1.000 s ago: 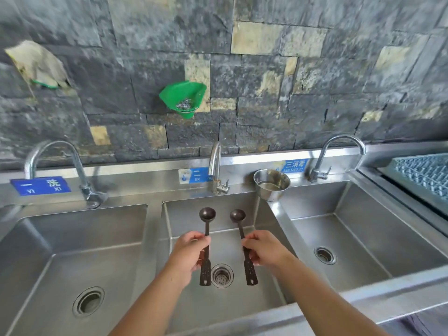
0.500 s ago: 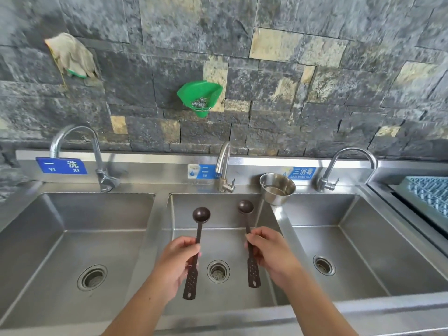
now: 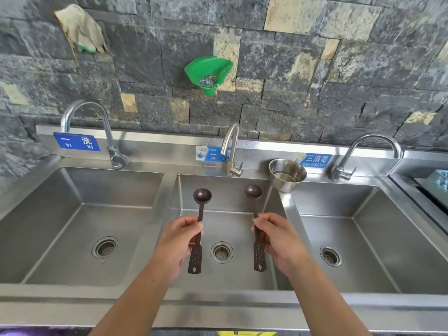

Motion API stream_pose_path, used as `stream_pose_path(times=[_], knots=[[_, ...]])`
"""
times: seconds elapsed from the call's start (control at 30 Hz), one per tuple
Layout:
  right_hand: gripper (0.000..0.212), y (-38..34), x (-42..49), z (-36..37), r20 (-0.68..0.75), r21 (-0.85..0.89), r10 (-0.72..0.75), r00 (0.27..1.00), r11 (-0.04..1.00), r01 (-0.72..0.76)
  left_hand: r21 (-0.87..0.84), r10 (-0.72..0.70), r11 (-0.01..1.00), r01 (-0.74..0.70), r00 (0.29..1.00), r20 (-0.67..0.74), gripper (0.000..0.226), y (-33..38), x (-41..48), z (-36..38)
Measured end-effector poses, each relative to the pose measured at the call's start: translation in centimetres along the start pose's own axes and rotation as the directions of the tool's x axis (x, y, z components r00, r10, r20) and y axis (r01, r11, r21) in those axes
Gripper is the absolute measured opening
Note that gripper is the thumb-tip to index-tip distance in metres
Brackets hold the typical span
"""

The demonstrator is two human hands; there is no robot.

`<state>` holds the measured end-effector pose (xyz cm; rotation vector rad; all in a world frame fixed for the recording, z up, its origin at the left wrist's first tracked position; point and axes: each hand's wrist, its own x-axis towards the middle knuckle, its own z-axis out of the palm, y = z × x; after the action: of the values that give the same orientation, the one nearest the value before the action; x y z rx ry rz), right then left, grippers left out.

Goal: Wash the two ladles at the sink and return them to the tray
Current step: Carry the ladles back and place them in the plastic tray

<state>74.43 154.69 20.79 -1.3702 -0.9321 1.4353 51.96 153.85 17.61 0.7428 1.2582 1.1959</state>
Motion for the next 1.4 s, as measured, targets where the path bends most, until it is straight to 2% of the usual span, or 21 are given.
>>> stream_pose_path(times=[0.17,0.3,0.4,0.5,0.73,0.87,1.07,1.13,1.23,1.4], knots=[[0.017,0.1,-0.6,-1.2,-0.008,0.028,-0.002,1.000,1.000,0.003,0.016,0.012,1.000,-0.013,1.000,0.017,0.016,0.4,-0.4,1.4],[0.009,-0.5,-1.8,-4.0,-0.061,-0.138,-0.120,0.991,0.984,0.110,0.021,0.025,0.999,-0.026,0.998,0.062,0.017,0.9,-0.6,4.1],[0.008,-1.1,-3.2,-6.7,-0.091,-0.019,-0.120,0.989,0.993,0.119,0.014,0.029,0.999,-0.030,0.994,0.106,0.010,1.0,-0.9,7.0],[0.018,-1.5,-4.9,-9.5,-0.091,0.138,-0.082,0.992,0.986,0.094,0.038,0.034,0.998,-0.041,0.983,0.180,0.006,0.5,-1.5,10.3],[0.019,-1.2,-9.4,-16.1,-0.279,0.212,-0.095,0.956,0.965,0.157,0.094,-0.053,0.996,0.014,0.905,0.421,0.007,-1.3,-3.2,18.2],[0.018,-1.0,-11.7,-18.3,-0.434,0.249,-0.093,0.896,0.944,0.218,0.160,-0.113,0.987,0.025,0.818,0.564,0.014,-2.3,-3.1,21.8],[0.011,-0.8,-15.2,-18.0,-0.657,0.224,-0.077,0.750,0.930,0.291,0.214,-0.161,0.977,0.001,0.661,0.733,0.011,-2.3,-2.7,25.5],[0.011,-0.6,-16.4,-17.2,-0.717,0.211,-0.076,0.693,0.923,0.321,0.235,-0.180,0.972,-0.017,0.590,0.787,0.020,-2.0,-2.9,26.1],[0.012,0.1,-18.1,-15.6,-0.789,0.211,-0.067,0.611,0.904,0.371,0.278,-0.231,0.960,-0.043,0.439,0.868,0.030,-1.7,-3.3,26.3],[0.013,1.9,-20.8,-12.8,-0.876,0.202,-0.016,0.482,0.895,0.397,0.317,-0.301,0.948,-0.016,0.269,0.915,0.013,-2.8,-4.0,25.7]])
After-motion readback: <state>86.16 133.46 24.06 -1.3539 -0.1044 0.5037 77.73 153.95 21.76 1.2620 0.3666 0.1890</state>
